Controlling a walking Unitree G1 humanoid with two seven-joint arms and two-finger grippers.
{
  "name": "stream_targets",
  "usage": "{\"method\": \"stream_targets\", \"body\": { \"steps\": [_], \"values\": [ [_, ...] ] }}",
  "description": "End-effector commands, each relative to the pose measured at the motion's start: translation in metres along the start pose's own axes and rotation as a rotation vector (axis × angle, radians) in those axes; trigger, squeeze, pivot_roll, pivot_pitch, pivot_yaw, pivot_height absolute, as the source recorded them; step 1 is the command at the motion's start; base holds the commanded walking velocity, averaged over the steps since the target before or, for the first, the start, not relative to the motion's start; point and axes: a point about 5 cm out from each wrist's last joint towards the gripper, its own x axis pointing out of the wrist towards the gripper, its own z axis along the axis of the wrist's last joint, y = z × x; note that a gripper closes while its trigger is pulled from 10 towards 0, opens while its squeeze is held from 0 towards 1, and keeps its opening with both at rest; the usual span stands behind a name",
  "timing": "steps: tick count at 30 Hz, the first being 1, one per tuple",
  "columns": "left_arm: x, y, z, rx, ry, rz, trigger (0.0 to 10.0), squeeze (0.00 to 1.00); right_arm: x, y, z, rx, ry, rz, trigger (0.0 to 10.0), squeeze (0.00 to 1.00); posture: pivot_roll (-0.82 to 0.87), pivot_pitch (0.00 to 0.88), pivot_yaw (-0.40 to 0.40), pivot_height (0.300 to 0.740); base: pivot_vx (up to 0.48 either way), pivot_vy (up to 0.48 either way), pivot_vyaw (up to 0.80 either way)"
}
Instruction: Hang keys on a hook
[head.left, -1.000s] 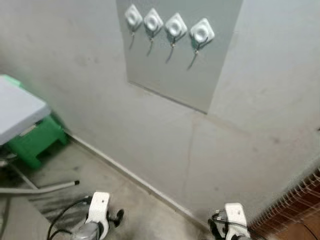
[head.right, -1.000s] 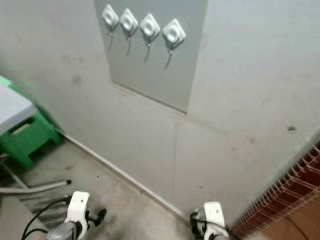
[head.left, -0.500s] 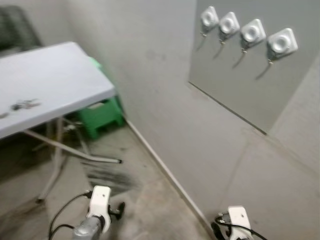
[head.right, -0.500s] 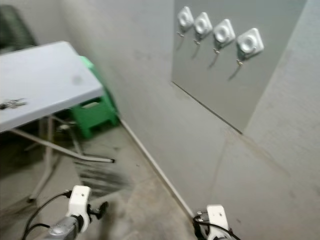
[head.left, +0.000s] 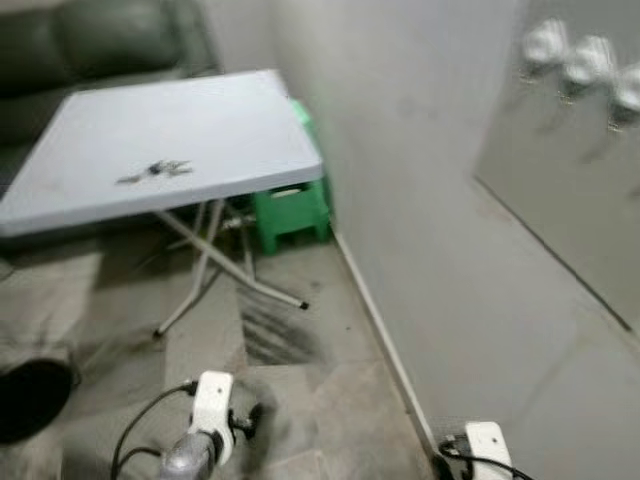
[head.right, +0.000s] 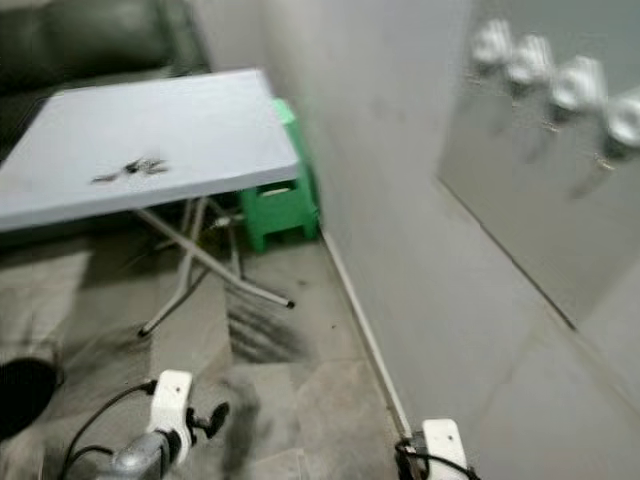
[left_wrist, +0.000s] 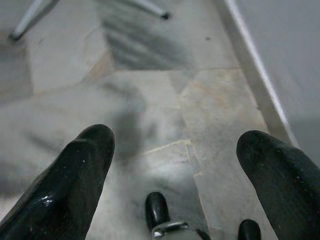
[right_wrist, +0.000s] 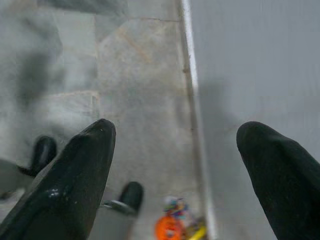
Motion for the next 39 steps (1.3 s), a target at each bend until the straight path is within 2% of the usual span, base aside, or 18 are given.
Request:
{"method": "stream_targets", "body": {
  "steps": [1,10,13,19,24,26,28,30,31,32,34,39],
  "values": [
    [-0.001,0.005,0.001,-0.002,-0.006,0.011,10.0,0.0,0.003,0.007,0.005,0.001,-0.018,0.021,10.0,0.0,-0.01,0.0,0.016,0.74,0.0,0.0,0.8],
    [0.0,0.005,0.007,-0.021,-0.042,0.008,10.0,0.0,0.003,0.006,0.011,0.009,-0.055,0.028,10.0,0.0,-0.01,0.0,0.012,0.74,0.0,0.0,0.8],
    [0.0,0.007,0.012,-0.026,-0.065,0.008,10.0,0.0,0.002,0.007,0.011,0.059,-0.085,0.032,10.0,0.0,-0.01,0.0,0.013,0.74,0.0,0.0,0.0],
    [0.001,0.009,0.021,-0.037,-0.112,0.002,10.0,0.0,0.002,0.007,0.018,0.074,-0.141,0.036,10.0,0.0,-0.02,0.0,0.018,0.74,0.0,0.0,0.0],
    [0.004,0.011,0.057,-0.058,-0.289,-0.023,10.0,0.0,0.003,0.002,0.046,0.104,-0.303,0.038,10.0,0.0,-0.03,0.0,0.022,0.74,0.0,0.0,0.0],
    [0.004,0.011,0.062,-0.055,-0.312,-0.027,10.0,0.0,0.003,0.002,0.05,0.105,-0.324,0.039,10.0,0.0,-0.03,0.0,0.022,0.74,0.0,0.0,0.0],
    [0.002,0.014,0.079,-0.087,-0.42,-0.041,10.0,0.0,0.002,0.003,0.072,0.101,-0.447,0.045,10.0,0.0,-0.04,0.0,0.027,0.74,0.0,0.0,0.0],
    [0.001,0.014,0.08,-0.091,-0.429,-0.04,10.0,0.0,0.001,0.003,0.074,0.102,-0.46,0.045,10.0,0.0,-0.04,0.0,0.027,0.74,0.0,0.0,0.0],
    [-0.002,0.015,0.085,-0.091,-0.483,-0.036,10.0,0.0,0.0,0.009,0.085,0.103,-0.531,0.063,10.0,0.0,-0.05,0.0,0.031,0.74,0.0,0.0,0.0],
    [-0.002,0.015,0.085,-0.091,-0.483,-0.036,10.0,0.0,0.0,0.009,0.085,0.103,-0.531,0.063,10.0,0.0,-0.05,0.0,0.031,0.74,0.0,0.0,0.0],
    [-0.008,0.014,0.091,-0.037,-0.565,-0.024,10.0,0.0,-0.004,0.019,0.099,0.115,-0.634,0.09,10.0,0.0,-0.04,0.0,0.029,0.74,0.0,0.0,0.0],
    [-0.015,0.01,0.099,-0.092,-0.657,-0.041,10.0,0.0,-0.015,0.035,0.114,0.123,-0.755,0.126,10.0,0.0,-0.04,0.0,0.026,0.74,0.0,0.0,0.0]
  ]
}}
